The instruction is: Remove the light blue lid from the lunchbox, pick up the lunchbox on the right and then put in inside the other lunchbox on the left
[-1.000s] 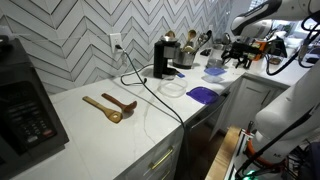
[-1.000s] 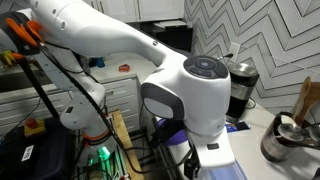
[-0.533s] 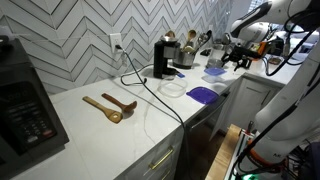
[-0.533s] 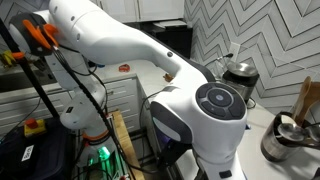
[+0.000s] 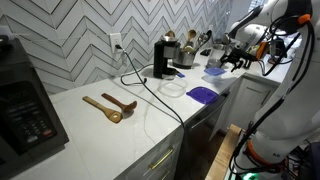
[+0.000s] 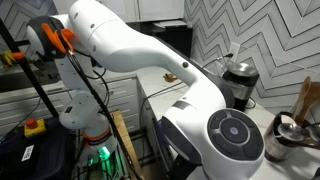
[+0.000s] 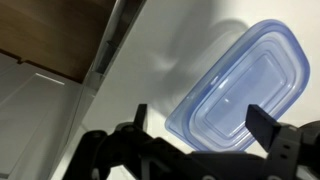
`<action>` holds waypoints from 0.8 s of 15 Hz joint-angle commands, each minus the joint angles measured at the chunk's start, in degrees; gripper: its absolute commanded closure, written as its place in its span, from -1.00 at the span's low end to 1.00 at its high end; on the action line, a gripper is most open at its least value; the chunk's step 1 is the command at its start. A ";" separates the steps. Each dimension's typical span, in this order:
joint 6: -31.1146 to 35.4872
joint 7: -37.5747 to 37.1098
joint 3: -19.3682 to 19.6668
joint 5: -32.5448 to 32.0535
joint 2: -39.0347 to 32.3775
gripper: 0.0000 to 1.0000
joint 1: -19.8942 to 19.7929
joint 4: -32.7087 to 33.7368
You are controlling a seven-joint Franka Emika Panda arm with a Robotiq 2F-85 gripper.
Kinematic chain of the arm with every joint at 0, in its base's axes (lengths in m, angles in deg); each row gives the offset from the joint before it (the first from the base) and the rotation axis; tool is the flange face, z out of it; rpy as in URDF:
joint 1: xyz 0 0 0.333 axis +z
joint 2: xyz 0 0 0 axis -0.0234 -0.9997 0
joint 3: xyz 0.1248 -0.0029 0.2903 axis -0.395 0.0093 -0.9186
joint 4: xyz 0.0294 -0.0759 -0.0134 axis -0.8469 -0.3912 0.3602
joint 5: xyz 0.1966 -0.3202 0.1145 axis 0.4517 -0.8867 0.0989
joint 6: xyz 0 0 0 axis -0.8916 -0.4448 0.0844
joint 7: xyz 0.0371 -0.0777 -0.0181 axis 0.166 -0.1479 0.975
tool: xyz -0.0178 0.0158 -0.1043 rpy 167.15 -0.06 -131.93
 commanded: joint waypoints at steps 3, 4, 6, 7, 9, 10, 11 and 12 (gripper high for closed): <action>-3.12 4.65 -1.01 5.87 -4.11 -0.99 -3.68 3.68; -3.66 5.01 -1.30 6.62 -4.55 -0.93 -4.17 4.05; -5.80 5.64 -1.99 7.87 -5.05 -0.89 -5.01 4.53; -6.65 5.93 -2.33 8.38 -5.30 -0.87 -5.38 4.74; -8.04 6.23 -2.96 9.15 -5.83 -0.73 -6.15 5.38; -8.59 6.44 -3.23 9.48 -6.07 -0.61 -6.51 5.69; -9.05 6.49 -3.44 9.75 -6.28 -0.58 -6.81 6.00; -9.42 6.73 -3.71 10.06 -6.44 -0.55 -7.16 6.23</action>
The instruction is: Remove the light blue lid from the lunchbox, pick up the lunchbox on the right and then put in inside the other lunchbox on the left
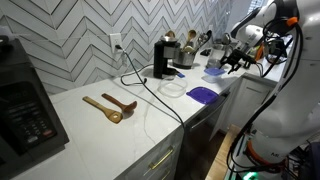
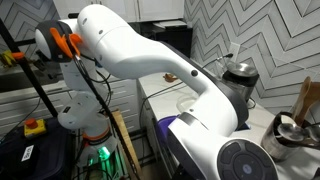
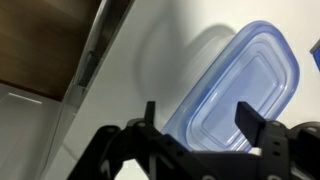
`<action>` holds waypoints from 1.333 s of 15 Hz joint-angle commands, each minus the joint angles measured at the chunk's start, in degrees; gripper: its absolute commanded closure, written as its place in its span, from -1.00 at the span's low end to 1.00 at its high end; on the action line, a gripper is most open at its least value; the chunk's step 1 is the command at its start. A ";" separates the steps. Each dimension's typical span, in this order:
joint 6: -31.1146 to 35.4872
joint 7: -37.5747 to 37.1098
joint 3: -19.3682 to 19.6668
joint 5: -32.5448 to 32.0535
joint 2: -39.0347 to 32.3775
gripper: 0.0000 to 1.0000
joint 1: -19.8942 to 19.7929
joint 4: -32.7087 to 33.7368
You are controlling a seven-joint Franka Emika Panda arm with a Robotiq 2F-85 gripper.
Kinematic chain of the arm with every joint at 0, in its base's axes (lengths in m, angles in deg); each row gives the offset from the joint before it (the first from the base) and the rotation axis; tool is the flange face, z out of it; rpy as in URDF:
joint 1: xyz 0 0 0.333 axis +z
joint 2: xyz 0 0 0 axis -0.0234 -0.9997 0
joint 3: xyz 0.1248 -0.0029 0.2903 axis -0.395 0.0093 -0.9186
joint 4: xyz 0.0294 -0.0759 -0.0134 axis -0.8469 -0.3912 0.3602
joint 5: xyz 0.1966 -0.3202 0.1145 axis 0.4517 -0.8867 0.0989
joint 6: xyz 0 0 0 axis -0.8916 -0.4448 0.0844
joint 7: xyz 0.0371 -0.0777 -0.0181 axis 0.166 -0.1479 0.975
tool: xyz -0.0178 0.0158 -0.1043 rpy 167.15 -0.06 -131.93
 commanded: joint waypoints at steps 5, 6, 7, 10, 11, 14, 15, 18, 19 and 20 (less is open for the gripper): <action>-4.99 2.79 -2.56 3.98 -1.94 -0.48 -3.92 3.03; -5.31 3.13 -2.74 4.41 -1.92 -0.52 -4.15 3.12; -5.68 3.30 -2.88 4.72 -1.95 -0.46 -4.36 3.28; -6.57 3.68 -3.17 5.28 -2.11 -0.05 -4.89 3.73; -6.70 3.76 -3.25 5.34 -2.14 0.02 -5.03 3.85; -6.81 3.81 -3.42 5.48 -2.38 0.00 -5.36 4.08; -6.76 3.86 -3.48 5.48 -2.47 0.05 -5.45 4.06; -6.66 3.85 -3.58 5.30 -2.31 -0.35 -5.55 3.95; -6.57 3.79 -3.58 5.07 -2.17 -0.51 -5.54 3.90; -6.49 3.72 -3.58 4.88 -2.00 -0.69 -5.51 3.84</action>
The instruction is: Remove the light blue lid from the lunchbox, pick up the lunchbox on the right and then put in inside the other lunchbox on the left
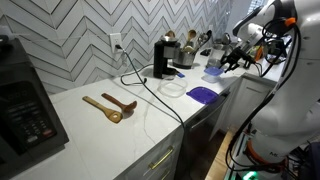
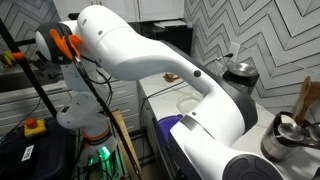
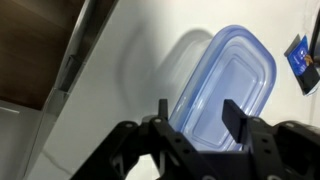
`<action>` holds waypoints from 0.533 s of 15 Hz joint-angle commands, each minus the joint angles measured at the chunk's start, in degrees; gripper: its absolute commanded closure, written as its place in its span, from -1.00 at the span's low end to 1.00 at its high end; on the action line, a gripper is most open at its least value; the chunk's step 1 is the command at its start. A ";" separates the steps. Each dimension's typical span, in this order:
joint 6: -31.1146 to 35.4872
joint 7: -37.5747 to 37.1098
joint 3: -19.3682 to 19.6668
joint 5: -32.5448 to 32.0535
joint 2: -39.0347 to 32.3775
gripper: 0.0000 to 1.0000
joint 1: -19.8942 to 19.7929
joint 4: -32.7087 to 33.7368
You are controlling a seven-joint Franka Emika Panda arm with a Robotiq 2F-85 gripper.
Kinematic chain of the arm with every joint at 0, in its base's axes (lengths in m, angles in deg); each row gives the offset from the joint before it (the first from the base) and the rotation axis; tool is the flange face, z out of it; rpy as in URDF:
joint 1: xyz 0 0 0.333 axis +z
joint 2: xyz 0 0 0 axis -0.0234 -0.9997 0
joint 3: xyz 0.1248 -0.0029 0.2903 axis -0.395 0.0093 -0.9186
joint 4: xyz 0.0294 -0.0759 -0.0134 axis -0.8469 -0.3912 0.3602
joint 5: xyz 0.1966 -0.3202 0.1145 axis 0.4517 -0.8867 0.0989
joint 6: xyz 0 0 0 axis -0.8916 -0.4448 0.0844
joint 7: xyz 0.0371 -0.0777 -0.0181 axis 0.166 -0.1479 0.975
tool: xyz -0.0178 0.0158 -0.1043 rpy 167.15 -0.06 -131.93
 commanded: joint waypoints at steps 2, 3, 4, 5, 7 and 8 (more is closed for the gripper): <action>-1.56 1.36 -0.82 0.64 -0.45 -0.96 -1.59 1.18; -1.31 1.51 -0.77 0.60 -0.55 -1.00 -1.67 1.36; -0.84 1.61 -0.72 0.59 -0.68 -1.00 -1.72 1.53; -0.83 1.94 -0.74 0.84 -0.93 -1.00 -1.90 1.86; -0.69 3.02 -0.88 1.13 -1.44 -1.00 -2.29 2.37; -0.59 3.34 -0.98 1.18 -1.78 -0.99 -2.47 2.57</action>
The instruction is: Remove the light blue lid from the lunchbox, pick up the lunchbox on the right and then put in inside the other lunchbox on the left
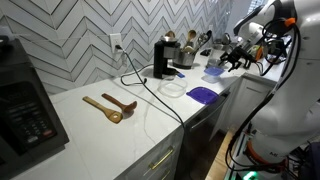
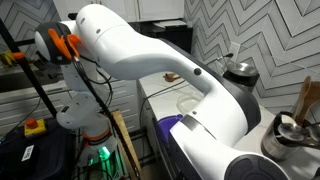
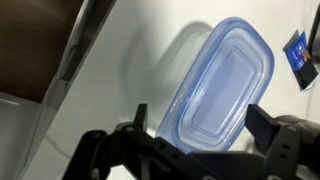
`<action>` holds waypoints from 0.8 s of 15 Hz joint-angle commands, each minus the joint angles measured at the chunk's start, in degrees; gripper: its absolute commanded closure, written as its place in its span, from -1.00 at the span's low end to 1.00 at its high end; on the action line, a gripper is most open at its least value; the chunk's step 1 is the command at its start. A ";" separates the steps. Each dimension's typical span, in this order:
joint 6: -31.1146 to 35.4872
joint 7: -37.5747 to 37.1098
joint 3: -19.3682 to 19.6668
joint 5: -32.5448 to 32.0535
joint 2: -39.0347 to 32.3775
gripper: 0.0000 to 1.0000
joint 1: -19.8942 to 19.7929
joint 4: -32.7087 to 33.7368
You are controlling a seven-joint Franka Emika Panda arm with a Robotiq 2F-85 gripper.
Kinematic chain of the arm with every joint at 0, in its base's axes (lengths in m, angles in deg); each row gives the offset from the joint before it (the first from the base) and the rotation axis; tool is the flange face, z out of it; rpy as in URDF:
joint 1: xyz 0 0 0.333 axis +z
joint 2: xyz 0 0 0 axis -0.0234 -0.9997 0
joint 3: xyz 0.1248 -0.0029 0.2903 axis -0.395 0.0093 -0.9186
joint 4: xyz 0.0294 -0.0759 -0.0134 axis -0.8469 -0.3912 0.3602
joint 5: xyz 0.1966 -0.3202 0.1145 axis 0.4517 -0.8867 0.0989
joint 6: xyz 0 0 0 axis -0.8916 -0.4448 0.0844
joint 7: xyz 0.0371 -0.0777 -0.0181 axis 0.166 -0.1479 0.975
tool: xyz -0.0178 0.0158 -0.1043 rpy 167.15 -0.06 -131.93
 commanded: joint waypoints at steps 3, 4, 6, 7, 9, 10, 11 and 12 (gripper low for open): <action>-0.68 3.44 -1.28 1.54 -2.71 -1.00 -2.51 1.75; -0.66 3.80 -1.46 1.77 -3.03 -0.97 -2.76 1.84; -0.77 4.44 -1.86 2.23 -3.50 -0.82 -3.22 2.02; -0.73 4.77 -2.12 2.51 -3.67 -0.70 -3.47 2.11; -0.76 5.36 -2.57 3.13 -3.90 -0.57 -3.93 2.43; -0.78 5.51 -2.74 3.27 -3.95 -0.44 -4.10 2.63; -0.79 5.57 -2.90 3.38 -4.00 -0.45 -4.28 2.84; -0.81 5.66 -3.03 3.48 -4.07 -0.43 -4.45 3.08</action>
